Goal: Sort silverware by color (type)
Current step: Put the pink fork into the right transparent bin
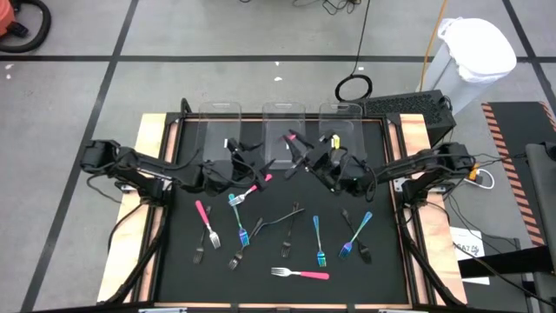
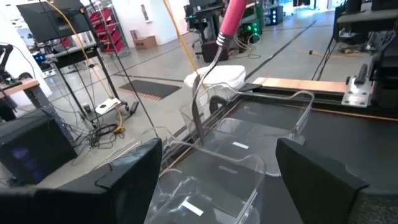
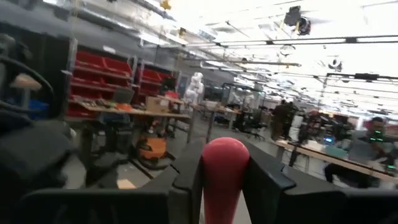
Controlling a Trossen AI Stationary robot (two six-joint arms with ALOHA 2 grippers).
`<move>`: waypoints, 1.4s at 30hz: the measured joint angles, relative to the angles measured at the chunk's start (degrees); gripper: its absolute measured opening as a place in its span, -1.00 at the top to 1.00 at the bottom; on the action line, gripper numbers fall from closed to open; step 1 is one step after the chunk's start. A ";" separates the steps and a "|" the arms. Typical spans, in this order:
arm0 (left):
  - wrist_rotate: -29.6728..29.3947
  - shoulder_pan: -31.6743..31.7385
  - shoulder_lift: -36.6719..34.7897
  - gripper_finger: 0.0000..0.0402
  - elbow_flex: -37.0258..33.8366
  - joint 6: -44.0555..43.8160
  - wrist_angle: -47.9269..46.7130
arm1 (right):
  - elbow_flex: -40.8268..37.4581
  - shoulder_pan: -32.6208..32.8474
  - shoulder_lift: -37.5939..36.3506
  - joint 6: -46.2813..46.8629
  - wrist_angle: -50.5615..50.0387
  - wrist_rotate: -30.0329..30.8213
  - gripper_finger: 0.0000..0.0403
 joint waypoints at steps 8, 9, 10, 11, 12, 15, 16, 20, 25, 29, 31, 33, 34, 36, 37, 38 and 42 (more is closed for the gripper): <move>-0.10 -1.55 -3.48 -0.58 -0.04 0.05 -1.97 | 0.04 0.75 -4.33 -2.28 -8.56 7.57 0.59; -0.09 -1.74 -3.84 -0.58 -0.04 0.07 -2.36 | 0.04 0.76 -4.89 -1.77 -9.83 7.94 0.59; -0.10 -1.90 -4.08 -0.58 -0.04 0.06 -2.35 | 0.04 0.78 -5.55 -1.49 -11.46 8.70 0.59; -0.17 -2.09 -4.25 -0.58 -0.04 0.05 -2.25 | 0.04 0.81 -6.26 -1.30 -13.07 9.24 0.59; -0.19 -2.23 -4.36 -0.58 -0.04 0.05 -2.34 | 0.04 0.81 -6.88 -0.93 -14.27 10.03 0.60; -0.19 -2.50 -4.84 -0.58 -0.04 -0.18 -3.79 | 0.04 0.81 -9.04 0.20 -19.39 13.17 0.60; -0.19 -2.50 -4.87 -0.58 -0.04 -0.28 -3.82 | 0.04 0.79 -9.84 0.59 -21.32 13.86 0.60; -0.19 -2.51 -5.12 -0.58 -0.04 -0.45 -4.89 | 0.04 0.78 -13.45 4.82 -29.11 15.46 0.60; 1.94 -2.68 -5.19 -0.58 -0.04 -0.52 -4.77 | 0.04 -0.01 -17.25 11.44 -40.19 15.98 0.60; 5.37 -3.22 -5.30 -0.58 -0.04 -1.02 -4.70 | 0.04 -1.67 -19.85 17.00 -48.43 15.79 0.60; 6.79 -3.31 -5.30 -0.58 -0.04 -1.99 -4.73 | 0.04 -2.82 -20.78 19.56 -52.40 14.53 0.60; 8.53 -3.27 -5.30 -0.58 -0.03 -2.46 -4.68 | 0.04 -4.08 -21.32 22.22 -56.00 13.99 0.60; 9.44 -3.25 -5.30 -0.58 -0.02 -2.81 -4.70 | 0.04 -4.86 -21.52 23.21 -57.56 13.12 0.60; 11.05 -3.24 -5.30 -0.58 -0.02 -3.50 -4.70 | 0.04 -6.50 -21.87 25.18 -60.15 12.06 0.60; 11.60 -3.24 -5.30 -0.58 -0.02 -3.53 -4.70 | 0.04 -7.46 -21.94 26.08 -61.24 11.08 0.60; 11.95 -3.24 -5.30 -0.58 0.00 -3.53 -4.68 | 0.04 -8.42 -21.93 26.94 -62.03 9.82 0.60; 12.05 -3.24 -5.30 -0.58 0.00 -3.93 -4.68 | 0.02 -12.30 -21.87 29.65 -64.93 3.99 0.60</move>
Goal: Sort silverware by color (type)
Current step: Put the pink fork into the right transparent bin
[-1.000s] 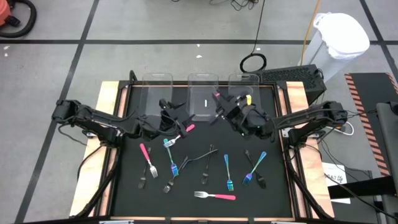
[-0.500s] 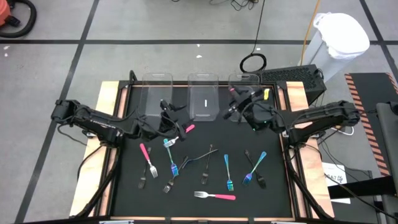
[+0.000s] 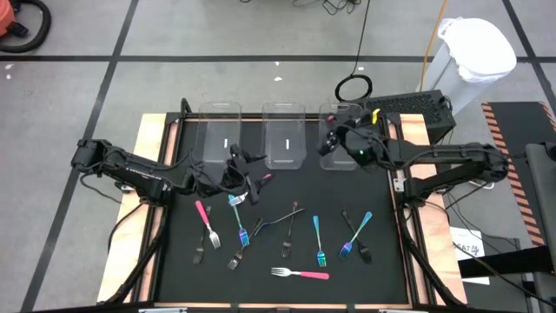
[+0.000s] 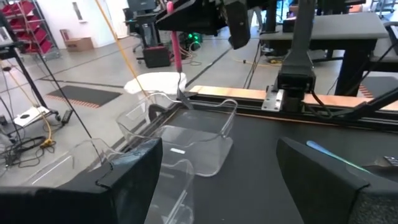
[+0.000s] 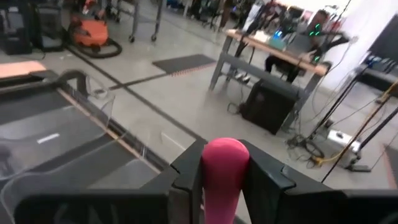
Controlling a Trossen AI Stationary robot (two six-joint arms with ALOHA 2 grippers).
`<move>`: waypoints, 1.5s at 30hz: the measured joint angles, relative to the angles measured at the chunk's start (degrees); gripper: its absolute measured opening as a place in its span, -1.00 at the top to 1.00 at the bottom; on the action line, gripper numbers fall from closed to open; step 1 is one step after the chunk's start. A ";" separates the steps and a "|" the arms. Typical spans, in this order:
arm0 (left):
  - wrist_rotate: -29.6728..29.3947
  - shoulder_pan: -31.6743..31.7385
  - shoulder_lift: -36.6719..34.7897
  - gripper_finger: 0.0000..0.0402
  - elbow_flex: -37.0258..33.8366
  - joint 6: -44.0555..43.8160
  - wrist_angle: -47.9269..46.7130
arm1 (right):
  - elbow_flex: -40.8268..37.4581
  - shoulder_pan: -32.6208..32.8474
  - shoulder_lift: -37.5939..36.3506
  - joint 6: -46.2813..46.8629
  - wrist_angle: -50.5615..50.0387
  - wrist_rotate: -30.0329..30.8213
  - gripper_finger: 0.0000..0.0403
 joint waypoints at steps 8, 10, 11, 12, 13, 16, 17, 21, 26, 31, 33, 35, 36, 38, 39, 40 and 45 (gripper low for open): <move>0.00 0.00 0.00 -0.58 0.02 -1.09 -0.02 | 0.00 -6.34 -0.02 4.51 -5.33 -3.30 0.59; 0.00 0.00 0.00 -0.58 0.02 -1.09 -0.02 | 0.00 -7.41 0.00 5.88 -7.09 -4.65 0.59; 0.00 0.00 0.00 -0.58 0.02 -1.09 -0.02 | 0.00 -7.78 0.02 6.68 -7.82 -4.96 0.59; 0.00 0.00 0.00 -0.58 0.02 -1.09 -0.02 | 0.00 -8.12 0.02 7.35 -8.76 -4.96 0.59; 0.00 0.00 0.00 -0.58 0.02 -1.09 -0.02 | 0.00 -8.30 0.00 7.90 -9.54 -4.97 0.59; 0.00 0.00 0.00 -0.58 0.02 -1.09 -0.13 | 0.00 -8.80 0.00 9.29 -11.63 -4.90 0.59; 0.00 0.00 0.00 -0.58 0.02 -1.09 -0.17 | -0.02 -8.97 0.00 9.60 -12.39 -4.80 0.59; 0.00 0.00 0.00 -0.58 0.02 -1.11 -0.31 | -0.06 -9.69 0.08 11.03 -14.35 -4.79 0.59; 0.00 0.00 0.00 -0.58 0.02 -1.13 -0.42 | -3.12 -9.71 0.33 11.20 -10.90 -4.77 0.59; 0.00 0.00 0.00 -0.58 0.02 -1.18 -0.42 | -7.11 -10.57 0.35 13.06 -8.83 -4.81 0.59; 0.00 0.00 0.00 -0.58 0.02 -1.26 -0.42 | -8.39 -11.17 0.33 13.63 -8.17 -5.14 0.59; 0.00 0.00 0.00 -0.58 0.02 -1.28 -0.42 | -9.14 -12.06 0.35 14.38 -7.92 -7.06 0.59; 0.00 0.00 0.00 -0.58 0.02 -1.29 -0.42 | -9.45 -12.59 0.35 14.82 -7.74 -8.03 0.59; 0.00 0.00 0.00 -0.58 0.02 -1.28 -0.42 | -9.91 -13.60 0.35 15.54 -7.65 -9.27 0.59; 0.00 0.00 0.00 -0.58 0.02 -1.28 -0.42 | -10.19 -14.04 0.35 15.62 -7.67 -9.24 0.59; 0.00 0.00 0.00 -0.58 0.02 -1.29 -0.42 | -10.48 -14.38 0.35 15.64 -7.71 -9.23 0.58; -0.01 0.00 0.00 -0.58 0.02 -1.41 -0.42 | -11.92 -15.99 0.35 17.10 -7.67 -9.29 0.58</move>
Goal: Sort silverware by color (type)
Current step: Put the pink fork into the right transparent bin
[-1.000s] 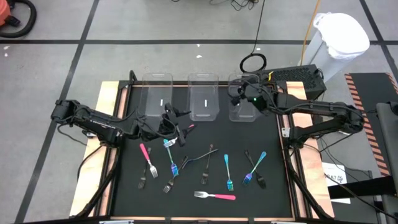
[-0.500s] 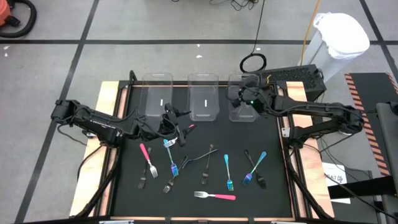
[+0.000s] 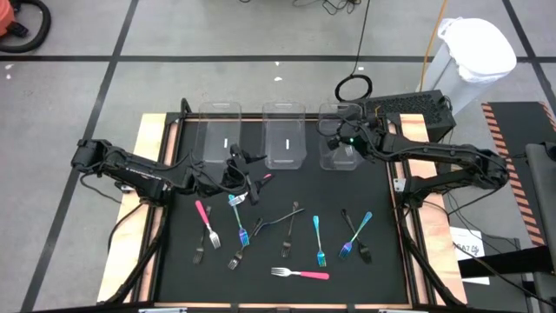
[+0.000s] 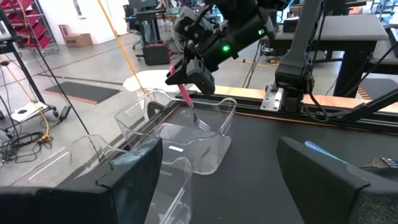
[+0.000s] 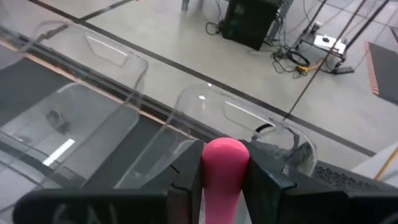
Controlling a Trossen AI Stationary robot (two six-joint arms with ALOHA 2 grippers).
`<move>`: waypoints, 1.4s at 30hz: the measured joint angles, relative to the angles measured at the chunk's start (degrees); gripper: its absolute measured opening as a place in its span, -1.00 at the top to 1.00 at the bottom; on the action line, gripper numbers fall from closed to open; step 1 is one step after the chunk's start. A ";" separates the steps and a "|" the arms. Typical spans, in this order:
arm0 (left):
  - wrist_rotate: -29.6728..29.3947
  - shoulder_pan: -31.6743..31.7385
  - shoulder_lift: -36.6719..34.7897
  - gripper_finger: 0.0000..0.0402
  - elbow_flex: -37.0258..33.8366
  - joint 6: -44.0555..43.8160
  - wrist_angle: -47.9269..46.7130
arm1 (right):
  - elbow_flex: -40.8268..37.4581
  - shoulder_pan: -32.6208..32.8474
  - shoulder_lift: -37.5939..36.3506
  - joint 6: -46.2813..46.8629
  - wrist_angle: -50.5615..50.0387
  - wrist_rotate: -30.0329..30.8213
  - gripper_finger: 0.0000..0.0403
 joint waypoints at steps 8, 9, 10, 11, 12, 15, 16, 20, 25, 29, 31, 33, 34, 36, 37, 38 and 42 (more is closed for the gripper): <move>-0.03 0.02 0.00 -0.58 0.00 -1.06 0.48 | -3.34 -1.91 0.00 1.56 5.72 -2.18 0.58; -0.03 0.02 0.00 -0.58 0.00 -1.08 0.48 | -3.90 -2.13 0.00 1.58 7.05 -2.89 0.58; -0.03 0.02 0.00 -0.58 0.00 -1.08 0.48 | -4.38 -2.36 0.00 1.58 8.09 -3.12 0.58; -0.03 0.02 0.00 -0.58 0.00 -1.08 0.48 | -4.82 -2.62 0.00 1.55 8.91 -3.10 0.58; -0.04 0.02 0.00 -0.58 0.00 -1.08 0.47 | -5.20 -2.84 0.00 1.56 9.55 -3.05 0.58; -0.05 0.02 0.00 -0.58 0.00 -1.10 0.46 | -5.88 -3.61 0.01 1.58 10.16 -3.02 0.58; -0.05 0.02 0.00 -0.58 0.00 -1.08 0.46 | -6.00 -3.88 0.02 1.58 10.20 -3.03 0.58; -0.07 0.01 0.00 -0.58 0.00 -1.10 0.46 | -6.54 -4.74 0.04 2.22 10.50 -2.96 0.58; -0.12 0.02 0.00 -0.58 0.00 -1.08 0.44 | -6.81 -6.12 1.35 3.02 11.02 -4.07 0.58; -0.18 0.02 0.00 -0.58 0.00 -1.09 0.44 | -6.68 -7.19 3.31 3.41 11.39 -5.07 0.58; -0.20 0.01 0.00 -0.58 0.00 -1.08 0.44 | -6.67 -7.59 4.13 3.44 11.37 -5.17 0.58; -0.20 0.02 0.00 -0.58 0.00 -1.08 0.44 | -6.68 -8.00 4.91 3.48 11.39 -5.34 0.58; -0.23 0.02 0.00 -0.58 0.00 -1.08 0.43 | -6.70 -8.19 5.22 3.48 11.43 -5.40 0.58; -0.23 0.02 0.00 -0.58 0.00 -1.08 0.42 | -6.74 -8.57 5.72 3.17 12.31 -5.51 0.58; -0.23 0.01 0.00 -0.58 0.00 -1.08 0.42 | -6.76 -8.78 6.01 2.95 12.82 -5.54 0.58; -0.23 0.02 0.00 -0.58 0.00 -1.08 0.42 | -6.78 -9.00 6.28 2.68 13.46 -5.65 0.58; -0.23 0.02 0.00 -0.58 0.00 -1.08 0.39 | -6.84 -10.25 6.34 1.96 14.90 -5.84 0.58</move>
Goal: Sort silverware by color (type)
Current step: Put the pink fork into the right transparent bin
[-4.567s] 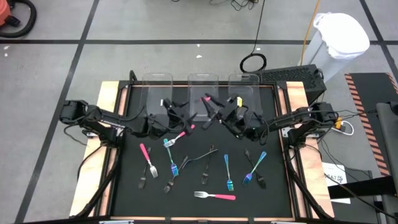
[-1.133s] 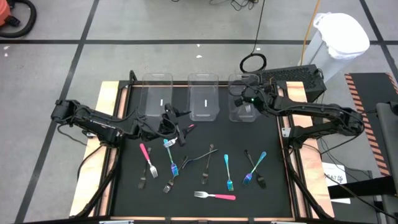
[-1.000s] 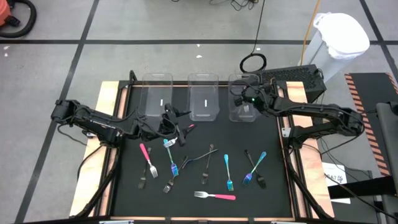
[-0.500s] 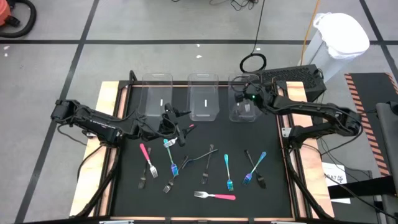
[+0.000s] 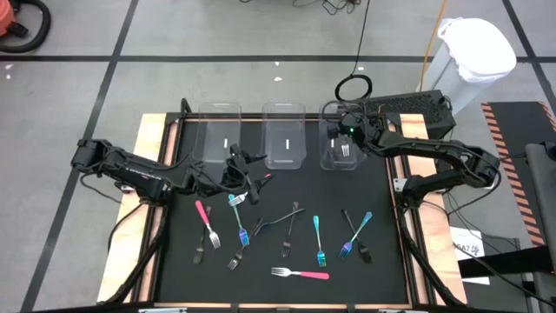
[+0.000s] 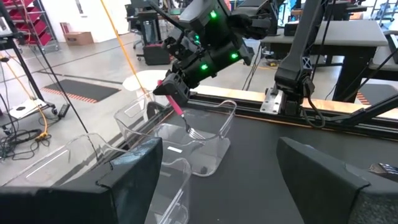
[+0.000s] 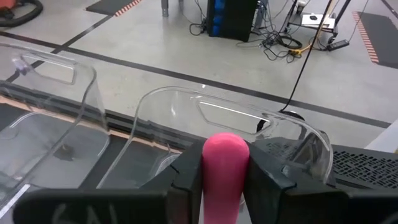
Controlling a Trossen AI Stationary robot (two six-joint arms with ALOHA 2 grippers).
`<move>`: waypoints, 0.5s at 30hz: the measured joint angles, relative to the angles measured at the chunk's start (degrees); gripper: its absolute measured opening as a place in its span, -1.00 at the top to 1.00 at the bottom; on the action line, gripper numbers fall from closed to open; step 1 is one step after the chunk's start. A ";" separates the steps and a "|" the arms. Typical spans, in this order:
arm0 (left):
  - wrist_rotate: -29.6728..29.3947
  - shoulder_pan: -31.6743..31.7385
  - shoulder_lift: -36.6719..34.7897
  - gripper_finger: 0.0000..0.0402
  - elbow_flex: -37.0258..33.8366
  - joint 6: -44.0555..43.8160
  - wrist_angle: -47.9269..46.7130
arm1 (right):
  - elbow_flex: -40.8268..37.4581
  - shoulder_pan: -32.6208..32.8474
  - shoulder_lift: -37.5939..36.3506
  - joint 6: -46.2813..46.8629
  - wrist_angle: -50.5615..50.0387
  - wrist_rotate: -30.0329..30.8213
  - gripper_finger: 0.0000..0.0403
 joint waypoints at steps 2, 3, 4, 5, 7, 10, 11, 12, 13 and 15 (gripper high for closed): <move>0.00 0.00 0.02 -0.58 0.00 0.00 0.00 | -0.01 -0.69 0.05 -0.18 0.08 -0.14 0.58; 0.00 -0.02 0.02 -0.58 0.00 0.00 0.00 | -0.02 -1.09 0.07 -0.23 0.05 -0.36 0.58; 0.00 -0.01 0.02 -0.58 0.00 0.00 0.00 | -0.04 -1.54 0.04 -0.25 0.02 -1.16 0.58; 0.00 0.00 0.02 -0.58 0.00 0.00 -0.01 | -0.04 -2.07 0.02 -0.27 0.01 -2.22 0.58; 0.00 0.00 0.02 -0.58 0.00 0.00 -0.01 | -0.04 -3.02 0.04 -0.34 -0.15 -4.30 0.58; 0.00 -0.02 0.02 -0.58 0.00 0.00 0.00 | -0.36 -3.51 0.31 -0.60 -3.69 -5.71 0.58; 0.00 0.00 0.02 -0.58 0.00 0.00 0.00 | -0.72 -3.71 0.51 -0.75 -4.61 -5.72 0.58; 0.00 0.00 0.02 -0.58 0.00 0.00 0.00 | -0.72 -3.93 0.56 -0.72 -4.83 -5.85 0.58; 0.00 0.00 0.02 -0.58 0.00 0.00 -0.04 | -0.48 -4.23 0.37 -0.64 -4.88 -5.81 0.58; 0.00 0.06 0.03 -0.58 0.00 0.00 -0.04 | -0.21 -4.59 0.62 -0.62 -4.85 -4.99 0.58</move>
